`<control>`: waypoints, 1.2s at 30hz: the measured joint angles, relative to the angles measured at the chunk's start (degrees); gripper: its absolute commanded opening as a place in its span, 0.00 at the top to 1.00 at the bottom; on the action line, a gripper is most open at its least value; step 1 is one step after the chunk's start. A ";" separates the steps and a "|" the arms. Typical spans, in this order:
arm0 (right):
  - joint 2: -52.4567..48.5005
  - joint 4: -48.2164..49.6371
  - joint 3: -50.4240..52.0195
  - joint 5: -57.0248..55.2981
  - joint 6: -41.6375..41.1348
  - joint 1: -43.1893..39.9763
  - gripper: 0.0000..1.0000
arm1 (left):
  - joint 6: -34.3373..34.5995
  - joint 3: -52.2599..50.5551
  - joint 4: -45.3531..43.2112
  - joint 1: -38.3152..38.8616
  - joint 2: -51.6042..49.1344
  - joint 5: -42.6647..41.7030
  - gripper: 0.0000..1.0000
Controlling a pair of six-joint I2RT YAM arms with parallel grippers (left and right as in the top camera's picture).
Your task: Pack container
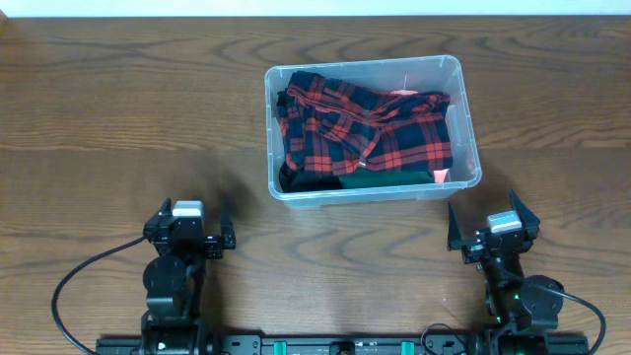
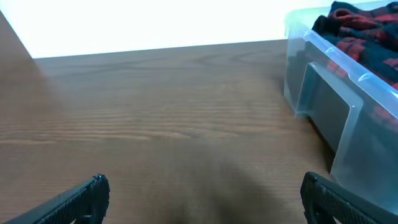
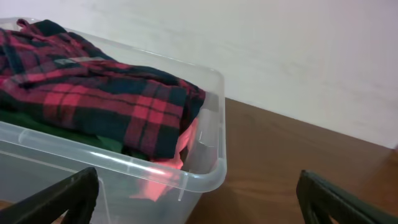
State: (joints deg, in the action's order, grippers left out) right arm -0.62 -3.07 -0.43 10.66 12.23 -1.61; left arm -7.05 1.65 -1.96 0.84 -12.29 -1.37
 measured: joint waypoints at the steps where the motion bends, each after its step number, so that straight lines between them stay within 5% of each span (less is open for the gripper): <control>1: 0.00 0.00 0.00 0.00 0.00 0.00 0.01 | 0.00 -0.48 0.35 0.00 0.72 0.00 0.02; 16: 0.00 0.00 0.00 0.02 0.02 0.00 0.01 | 0.02 -0.55 3.52 0.00 11.37 0.02 0.02; 36: 0.00 0.00 0.00 0.02 0.02 0.00 0.01 | 2.08 -0.55 3.56 0.00 11.72 0.31 0.02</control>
State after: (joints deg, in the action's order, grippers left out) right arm -0.62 -3.07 -0.43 10.68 12.25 -1.61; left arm -4.97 1.10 1.61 0.84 -0.58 -1.06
